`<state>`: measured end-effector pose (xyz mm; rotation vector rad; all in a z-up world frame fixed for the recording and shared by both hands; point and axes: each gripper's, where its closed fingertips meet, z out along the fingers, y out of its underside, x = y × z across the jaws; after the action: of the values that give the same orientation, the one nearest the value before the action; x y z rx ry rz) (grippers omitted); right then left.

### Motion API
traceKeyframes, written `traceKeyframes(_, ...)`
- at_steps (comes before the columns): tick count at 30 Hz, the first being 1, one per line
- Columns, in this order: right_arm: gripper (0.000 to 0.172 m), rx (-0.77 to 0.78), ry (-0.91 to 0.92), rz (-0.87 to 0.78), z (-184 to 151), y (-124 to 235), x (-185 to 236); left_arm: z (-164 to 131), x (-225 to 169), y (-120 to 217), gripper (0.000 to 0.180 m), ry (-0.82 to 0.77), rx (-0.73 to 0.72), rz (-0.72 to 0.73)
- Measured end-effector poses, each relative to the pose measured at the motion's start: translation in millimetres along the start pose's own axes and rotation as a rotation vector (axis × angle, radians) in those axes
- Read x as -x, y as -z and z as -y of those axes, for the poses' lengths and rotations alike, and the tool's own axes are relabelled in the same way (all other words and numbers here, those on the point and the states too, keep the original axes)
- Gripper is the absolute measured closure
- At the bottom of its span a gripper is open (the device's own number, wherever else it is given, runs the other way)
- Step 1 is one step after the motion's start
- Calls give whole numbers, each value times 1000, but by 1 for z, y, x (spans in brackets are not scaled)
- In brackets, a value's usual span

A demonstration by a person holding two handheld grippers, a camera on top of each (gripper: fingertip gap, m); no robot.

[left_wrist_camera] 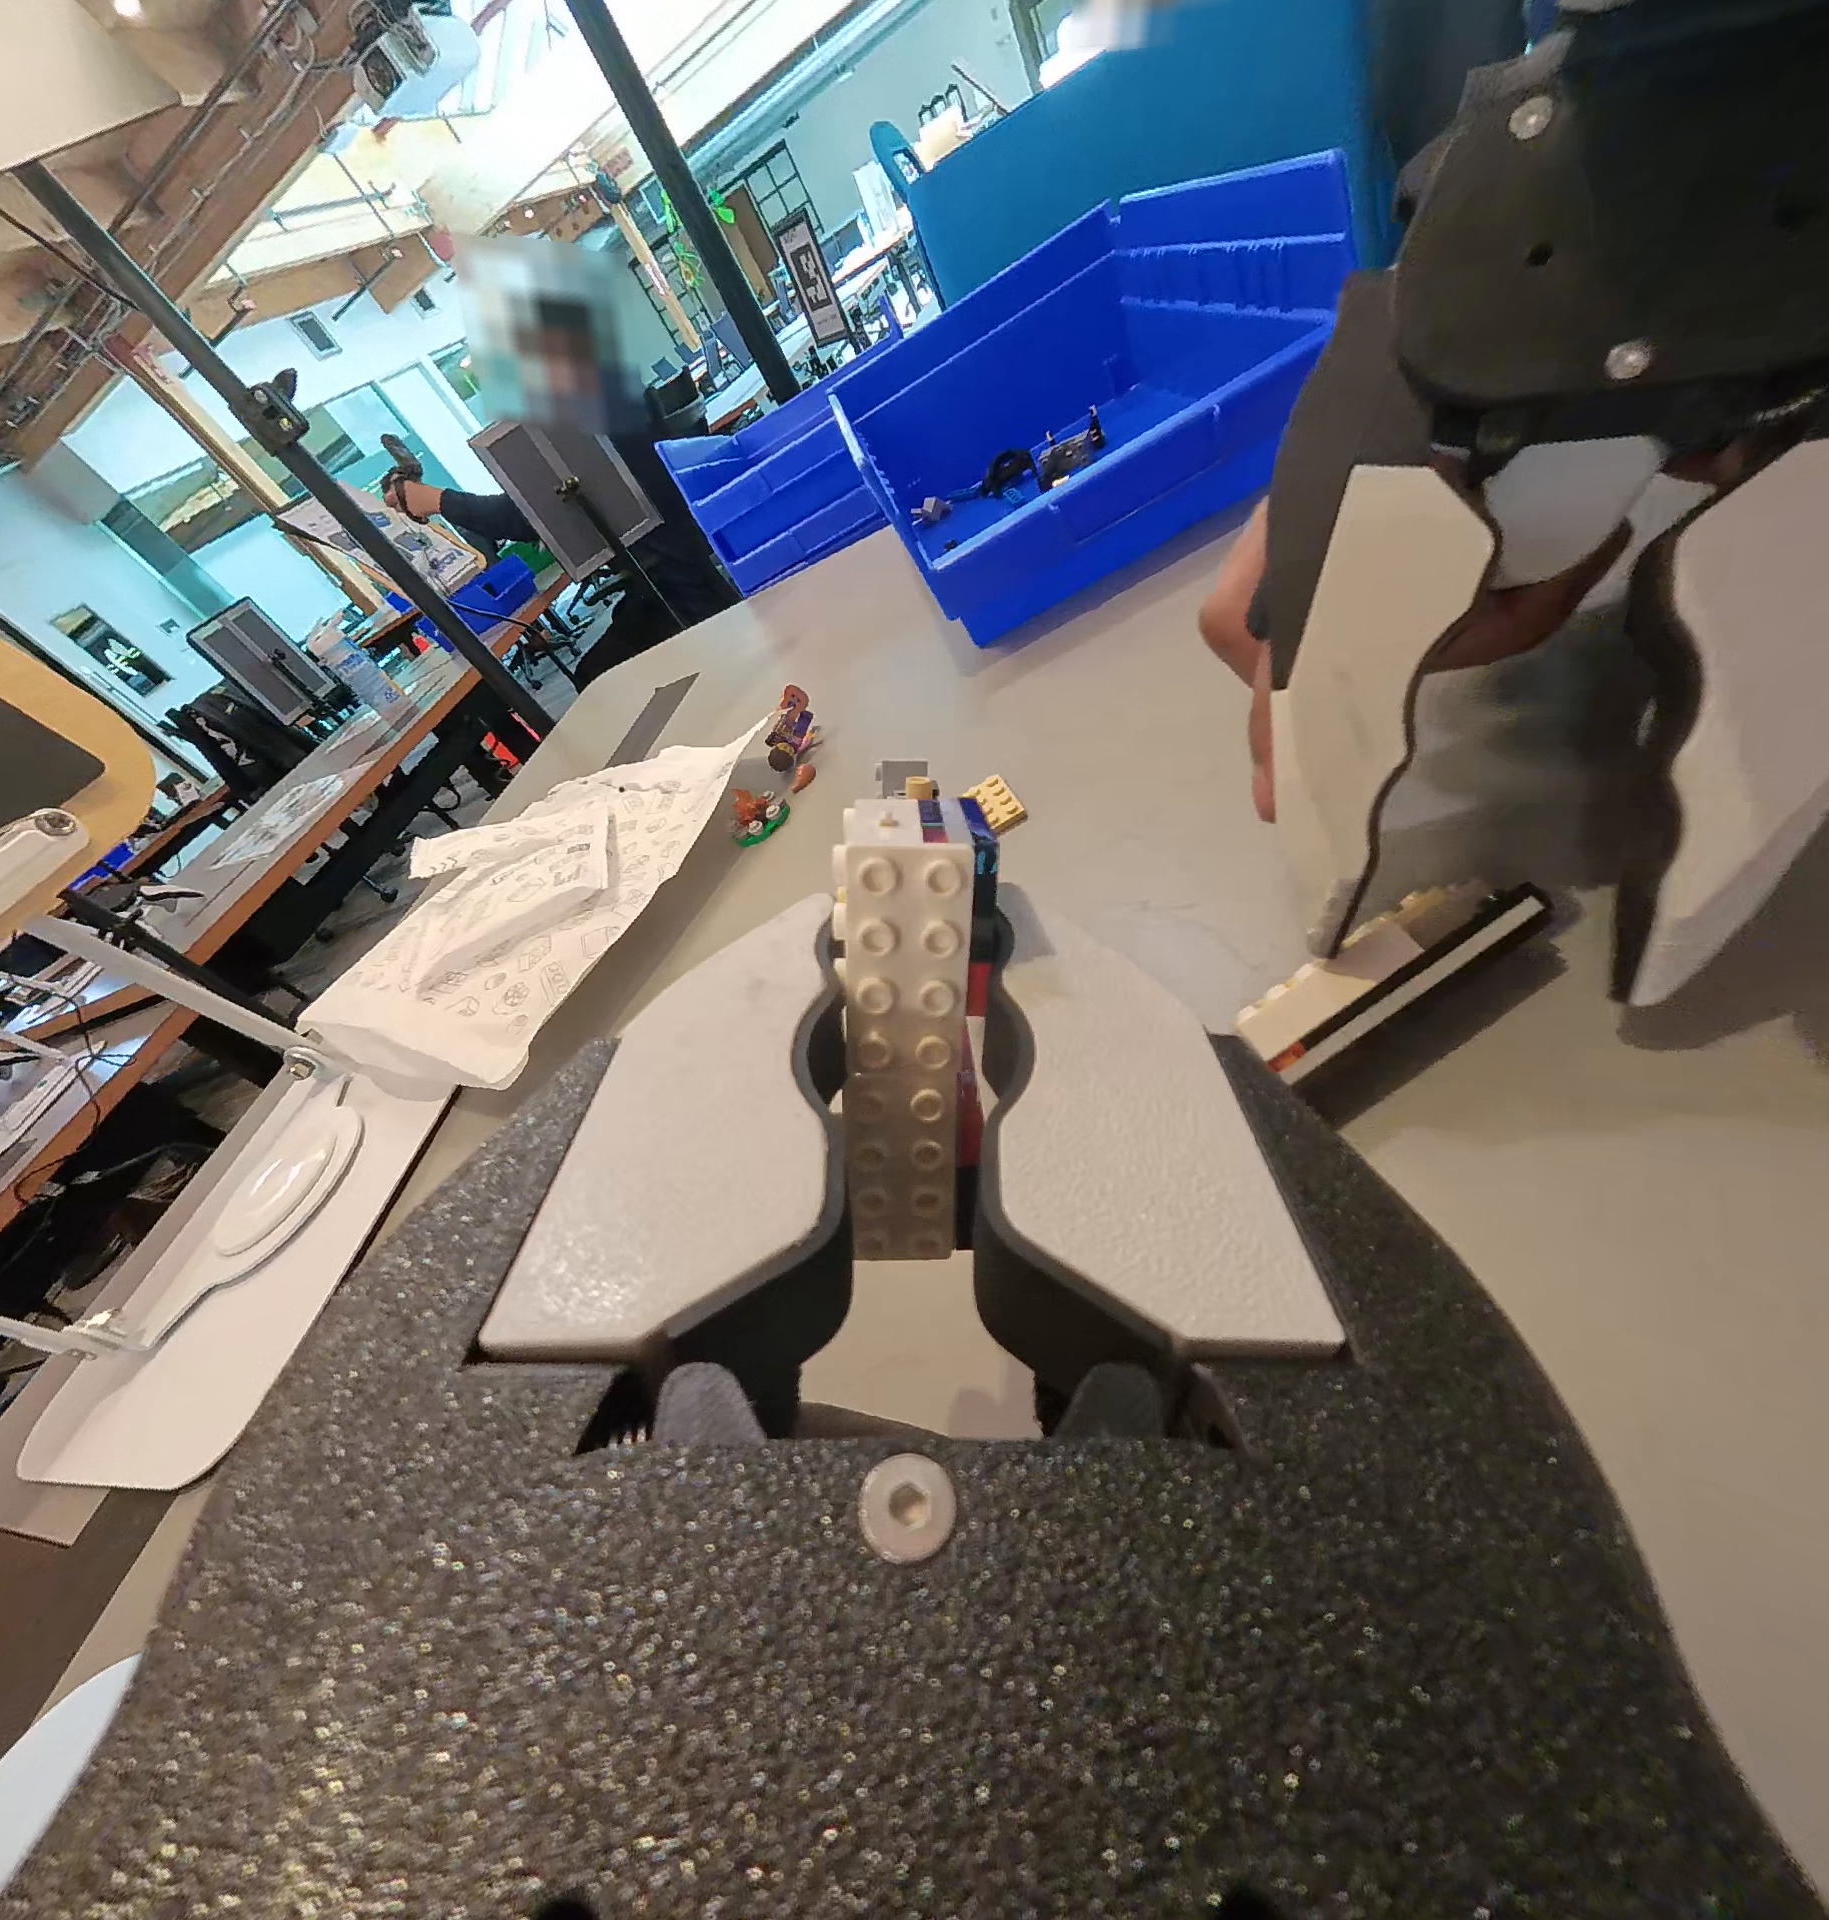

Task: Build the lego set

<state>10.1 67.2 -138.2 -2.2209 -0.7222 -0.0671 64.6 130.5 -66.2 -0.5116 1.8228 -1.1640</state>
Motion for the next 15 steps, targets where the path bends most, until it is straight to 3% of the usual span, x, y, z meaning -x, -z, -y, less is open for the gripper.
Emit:
traceKeyframes(7, 129, 10, 12, -36, -8, 3, -33, 2, 1, 2, 159, 9, -18, 11)
traceKeyframes(11, 121, 92, -42, 16, -14, -7, -31, 4, 3, 3, 159, 33, -45, 18)
traceKeyframes(15, 136, 130, 16, 70, -19, -11, -33, 5, 5, 6, 159, 35, -54, 33)
